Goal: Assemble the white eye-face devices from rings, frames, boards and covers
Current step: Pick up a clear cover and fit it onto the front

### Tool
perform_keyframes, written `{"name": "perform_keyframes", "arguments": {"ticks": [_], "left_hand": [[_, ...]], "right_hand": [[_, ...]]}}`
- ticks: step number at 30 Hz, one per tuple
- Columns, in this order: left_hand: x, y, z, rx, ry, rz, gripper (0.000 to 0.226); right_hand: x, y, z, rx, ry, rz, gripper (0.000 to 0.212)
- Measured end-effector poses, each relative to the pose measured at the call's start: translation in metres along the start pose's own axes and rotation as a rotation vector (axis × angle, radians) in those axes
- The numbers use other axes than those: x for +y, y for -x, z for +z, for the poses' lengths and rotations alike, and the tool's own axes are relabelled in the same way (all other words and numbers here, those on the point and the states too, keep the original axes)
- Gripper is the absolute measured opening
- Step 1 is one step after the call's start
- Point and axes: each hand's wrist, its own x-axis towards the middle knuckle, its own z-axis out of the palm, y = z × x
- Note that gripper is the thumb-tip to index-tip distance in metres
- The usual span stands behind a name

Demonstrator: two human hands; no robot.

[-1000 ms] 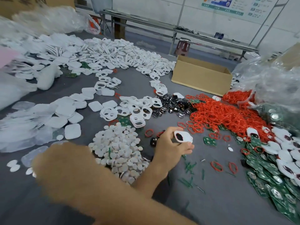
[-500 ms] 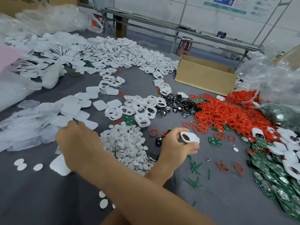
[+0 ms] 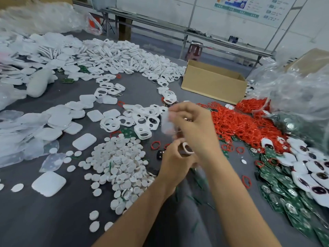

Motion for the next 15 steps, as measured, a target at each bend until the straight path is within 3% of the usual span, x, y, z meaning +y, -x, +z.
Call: {"name": "perform_keyframes", "arguments": {"ticks": [4, 15], "left_hand": [[0.004, -0.001, 0.0, 0.013, 0.229, -0.01, 0.03], [0.004, 0.0, -0.002, 0.008, 0.228, 0.0, 0.027]], "right_hand": [[0.013, 0.009, -0.049, 0.084, -0.105, 0.094, 0.016], [0.019, 0.013, -0.071, -0.063, -0.173, 0.223, 0.019]]}}
